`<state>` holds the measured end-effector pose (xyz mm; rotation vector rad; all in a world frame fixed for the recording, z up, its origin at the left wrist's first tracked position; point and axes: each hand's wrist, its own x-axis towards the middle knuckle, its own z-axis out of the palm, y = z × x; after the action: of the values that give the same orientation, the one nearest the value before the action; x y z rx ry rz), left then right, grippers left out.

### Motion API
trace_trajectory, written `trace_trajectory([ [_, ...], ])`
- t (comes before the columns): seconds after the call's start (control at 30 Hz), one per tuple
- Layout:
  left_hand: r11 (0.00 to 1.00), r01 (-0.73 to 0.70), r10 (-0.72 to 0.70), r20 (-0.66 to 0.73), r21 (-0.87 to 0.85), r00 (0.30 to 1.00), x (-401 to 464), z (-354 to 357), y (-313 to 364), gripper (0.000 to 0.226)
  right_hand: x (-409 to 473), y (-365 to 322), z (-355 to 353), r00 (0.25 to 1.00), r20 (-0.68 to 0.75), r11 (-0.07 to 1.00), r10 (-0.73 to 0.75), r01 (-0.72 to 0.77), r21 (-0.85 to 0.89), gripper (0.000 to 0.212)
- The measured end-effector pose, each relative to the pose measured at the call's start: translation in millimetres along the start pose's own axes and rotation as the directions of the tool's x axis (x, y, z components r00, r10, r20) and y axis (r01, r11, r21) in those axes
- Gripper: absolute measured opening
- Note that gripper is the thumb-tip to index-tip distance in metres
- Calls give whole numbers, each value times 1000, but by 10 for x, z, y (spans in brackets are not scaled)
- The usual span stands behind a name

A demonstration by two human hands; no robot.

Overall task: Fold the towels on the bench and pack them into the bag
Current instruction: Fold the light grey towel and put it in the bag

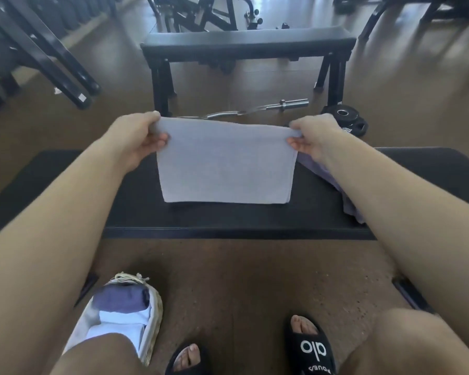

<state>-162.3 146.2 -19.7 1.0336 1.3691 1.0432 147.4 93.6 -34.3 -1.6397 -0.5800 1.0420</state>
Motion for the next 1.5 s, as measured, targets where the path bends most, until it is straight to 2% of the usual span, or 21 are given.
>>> trace_trajectory([
  [0.1,979,-190,190,-5,-73,982,-1,-23,375,9,-9,-350,56,974,-68,975,-218,221,36,22],
  [0.17,956,-270,270,-16,-116,963,-69,-58,461,10,-74,-447,43,952,-81,951,-295,301,66,14],
  [0.27,972,-216,216,-10,-88,976,-200,-149,108,12,-228,-200,25,962,-62,963,-267,268,12,17],
  [0.33,996,-87,86,25,37,996,-294,-233,-435,19,-276,305,-22,985,-47,984,-164,159,-84,20],
  [0.37,986,-20,14,32,166,999,-368,-281,-720,21,-306,597,-53,993,-42,978,-113,104,-178,21],
  [0.4,949,27,-38,30,314,999,-437,-326,-965,22,-343,857,-93,996,-35,947,-85,69,-315,23],
  [0.47,837,41,-50,2,546,999,-497,-393,-1250,23,-401,1123,-181,995,10,805,-101,87,-586,24],
  [0.53,794,43,-42,-15,607,999,-487,-428,-1262,19,-404,1093,-214,993,48,708,-112,114,-697,26],
  [0.6,759,37,-51,3,650,999,-455,-416,-1174,13,-374,1037,-230,996,50,700,-71,86,-709,29],
  [0.67,737,45,-71,10,675,997,-428,-380,-1118,23,-365,1066,-230,998,38,694,-60,69,-717,32],
  [0.73,738,66,-95,6,671,995,-396,-347,-1099,38,-371,1115,-231,997,17,718,-76,67,-693,33],
  [0.8,750,66,-78,-11,658,997,-344,-331,-1086,40,-370,1093,-203,992,-3,758,-126,95,-645,38],
  [1.0,807,27,-14,-27,590,1000,-227,-156,-1038,27,-303,1063,-89,992,-24,840,-124,92,-535,57],
  [1.17,810,45,-39,-24,585,999,-125,-76,-990,5,-148,1043,-71,993,-22,868,-112,87,-489,51],
  [1.23,852,68,-75,-8,518,997,-89,-96,-1013,7,-107,1053,-72,995,-25,876,-94,70,-478,48],
  [1.37,959,168,-175,12,230,984,-50,-141,-1058,8,-49,1053,-64,997,-21,905,-72,57,-421,47],
  [1.5,970,160,-166,18,183,986,-40,-163,-1112,17,-24,1059,-35,997,-17,920,-76,64,-387,38],
])
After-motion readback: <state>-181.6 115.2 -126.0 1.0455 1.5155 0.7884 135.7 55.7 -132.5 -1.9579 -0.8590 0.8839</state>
